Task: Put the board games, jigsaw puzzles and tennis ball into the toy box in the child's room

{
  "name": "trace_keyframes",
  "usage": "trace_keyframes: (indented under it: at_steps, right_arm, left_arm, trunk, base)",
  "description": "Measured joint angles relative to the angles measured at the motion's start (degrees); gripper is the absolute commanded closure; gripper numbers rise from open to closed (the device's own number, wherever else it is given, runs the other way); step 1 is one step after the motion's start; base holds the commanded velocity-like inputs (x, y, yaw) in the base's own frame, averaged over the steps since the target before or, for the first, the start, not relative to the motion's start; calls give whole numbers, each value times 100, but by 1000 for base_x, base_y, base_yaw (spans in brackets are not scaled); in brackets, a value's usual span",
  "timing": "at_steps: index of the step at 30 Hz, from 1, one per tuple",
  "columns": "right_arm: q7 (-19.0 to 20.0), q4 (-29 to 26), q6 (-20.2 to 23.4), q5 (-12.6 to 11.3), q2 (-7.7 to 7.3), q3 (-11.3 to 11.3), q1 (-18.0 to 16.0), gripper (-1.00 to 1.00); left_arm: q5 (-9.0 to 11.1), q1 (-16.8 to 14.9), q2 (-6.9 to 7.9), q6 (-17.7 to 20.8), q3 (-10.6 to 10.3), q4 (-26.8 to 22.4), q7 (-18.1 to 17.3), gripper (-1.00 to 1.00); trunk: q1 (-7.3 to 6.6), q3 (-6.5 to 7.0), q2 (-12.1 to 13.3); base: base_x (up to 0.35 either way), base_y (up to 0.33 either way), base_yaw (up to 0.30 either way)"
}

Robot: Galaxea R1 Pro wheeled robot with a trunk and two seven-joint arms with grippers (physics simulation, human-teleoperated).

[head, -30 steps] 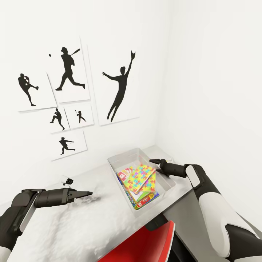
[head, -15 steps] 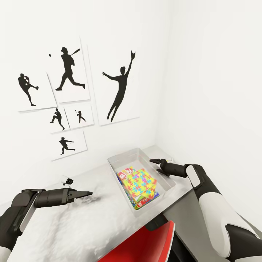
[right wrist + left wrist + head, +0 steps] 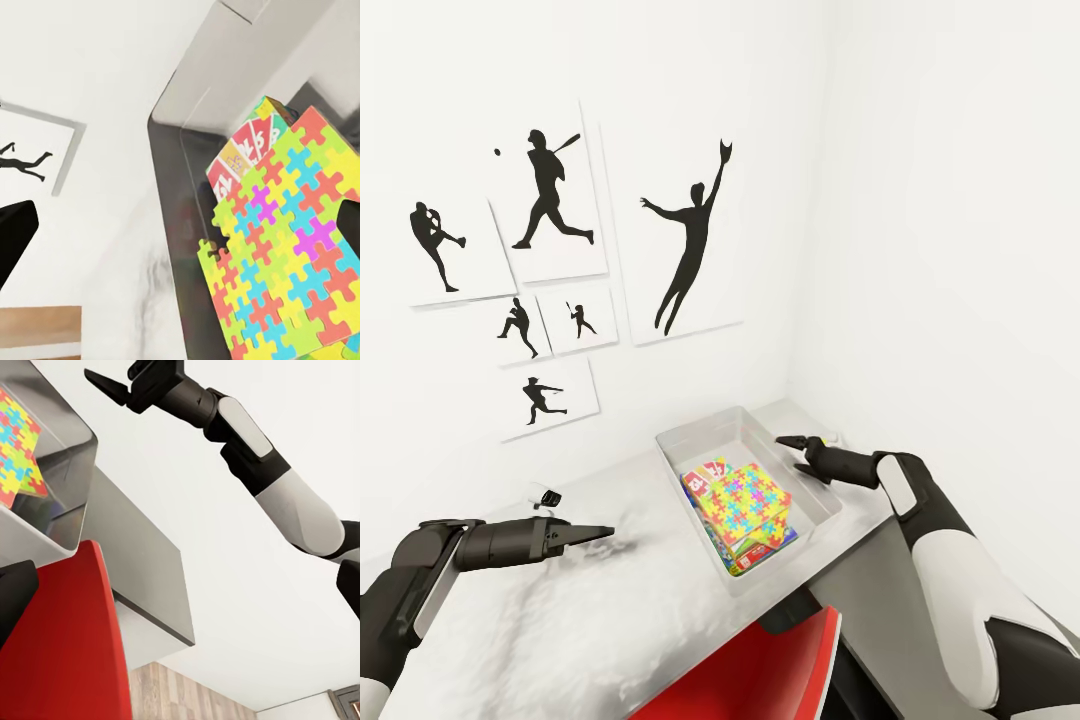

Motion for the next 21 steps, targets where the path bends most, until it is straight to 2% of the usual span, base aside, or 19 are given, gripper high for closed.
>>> trace_keyframes:
  at_steps: [15,19,21]
  right_arm:
    - [28,-50,-34,-2,-24,-13,41,-100]
    - [32,-298,-25,-2,-31,-16,145,-100]
    - [7,-692,9,32,-36,-18,217,-100]
  left_arm:
    - [2,0,0,0,0,0,0,-100]
    - [2,0,0,0,2,0,0,-100]
    - [-3,1,0,0,5,0,0,-100]
  trunk:
    - [0,0,0]
    - [0,0,0]
    - [0,0,-1]
  base:
    - [0,0,0]
    - [0,0,0]
    - [0,0,0]
